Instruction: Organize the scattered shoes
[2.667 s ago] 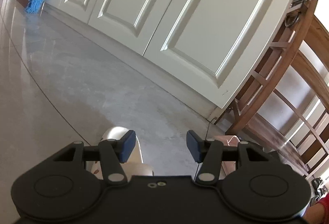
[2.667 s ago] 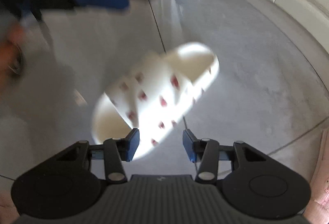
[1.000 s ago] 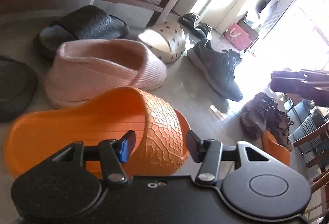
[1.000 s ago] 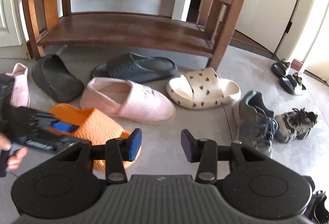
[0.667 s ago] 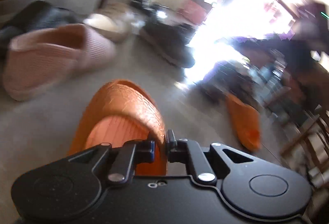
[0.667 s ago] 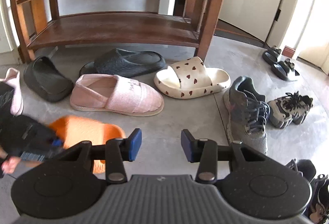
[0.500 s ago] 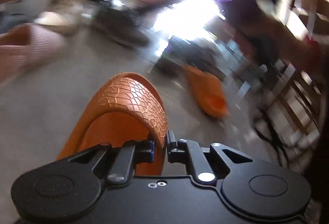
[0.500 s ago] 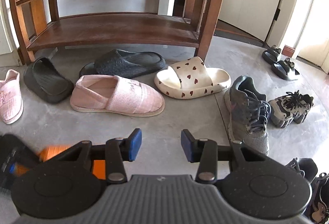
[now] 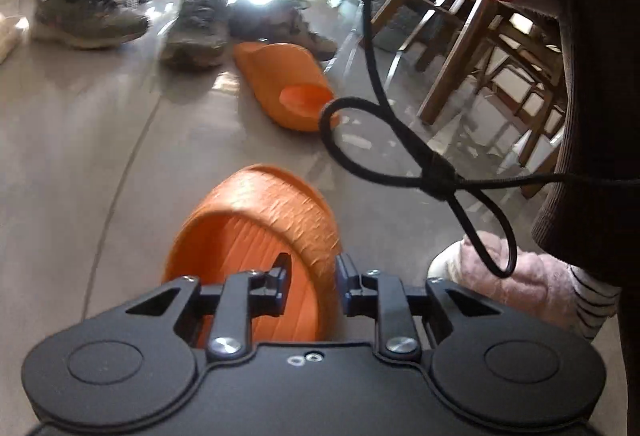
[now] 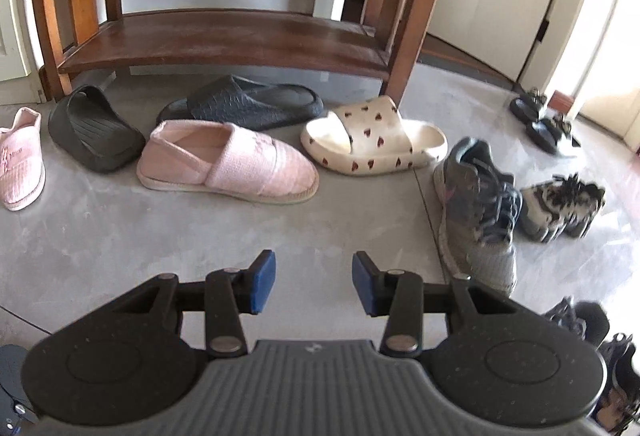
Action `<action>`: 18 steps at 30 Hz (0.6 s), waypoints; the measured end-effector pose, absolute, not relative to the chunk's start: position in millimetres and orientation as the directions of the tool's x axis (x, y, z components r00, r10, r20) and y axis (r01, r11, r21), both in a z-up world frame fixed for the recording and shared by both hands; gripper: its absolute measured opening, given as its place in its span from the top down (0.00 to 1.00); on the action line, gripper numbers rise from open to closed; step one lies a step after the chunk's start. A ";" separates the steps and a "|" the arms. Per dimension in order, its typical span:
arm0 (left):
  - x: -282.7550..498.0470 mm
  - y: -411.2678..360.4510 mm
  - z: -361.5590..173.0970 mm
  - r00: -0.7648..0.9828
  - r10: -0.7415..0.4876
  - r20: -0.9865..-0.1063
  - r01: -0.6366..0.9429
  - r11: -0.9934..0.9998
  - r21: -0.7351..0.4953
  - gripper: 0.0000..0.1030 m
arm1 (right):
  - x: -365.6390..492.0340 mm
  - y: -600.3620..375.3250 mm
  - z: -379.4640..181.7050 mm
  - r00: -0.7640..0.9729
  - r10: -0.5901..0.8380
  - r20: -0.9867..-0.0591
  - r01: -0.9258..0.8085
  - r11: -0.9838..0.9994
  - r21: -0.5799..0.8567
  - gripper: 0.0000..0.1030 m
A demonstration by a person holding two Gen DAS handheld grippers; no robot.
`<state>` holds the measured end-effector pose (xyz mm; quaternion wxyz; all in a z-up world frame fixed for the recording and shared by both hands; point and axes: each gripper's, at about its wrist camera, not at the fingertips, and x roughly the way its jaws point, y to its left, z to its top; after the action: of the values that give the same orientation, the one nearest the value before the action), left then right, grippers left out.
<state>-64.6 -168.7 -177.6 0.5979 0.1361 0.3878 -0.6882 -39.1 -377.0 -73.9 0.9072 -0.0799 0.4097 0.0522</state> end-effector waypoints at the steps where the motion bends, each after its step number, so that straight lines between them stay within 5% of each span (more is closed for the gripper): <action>1: -58.6 -159.8 -173.5 -0.227 -0.725 -0.651 0.929 0.039 -0.367 0.69 | -38.6 -377.0 -73.7 0.662 0.032 -0.748 -0.164 0.981 -0.104 0.55; 9: 17.2 -115.6 -126.0 0.159 -0.784 -0.601 0.889 0.379 -0.259 0.65 | -35.5 -379.5 -74.4 0.677 0.043 -0.735 -0.171 0.980 -0.100 0.53; 13: 68.8 -129.8 -122.6 0.427 -0.698 -0.575 0.756 0.625 -0.196 0.64 | -34.7 -381.6 -75.5 0.677 0.050 -0.734 -0.164 0.983 -0.085 0.53; 18: 122.6 -164.9 -132.6 0.522 -0.614 -0.592 0.667 0.726 -0.165 0.63 | -37.0 -382.5 -72.9 0.678 0.055 -0.733 -0.165 0.983 -0.079 0.53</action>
<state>122.6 -164.9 -132.6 0.8714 0.0414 0.3220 -0.3677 -37.0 -382.5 -72.9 0.9133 -0.0694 0.3968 0.0601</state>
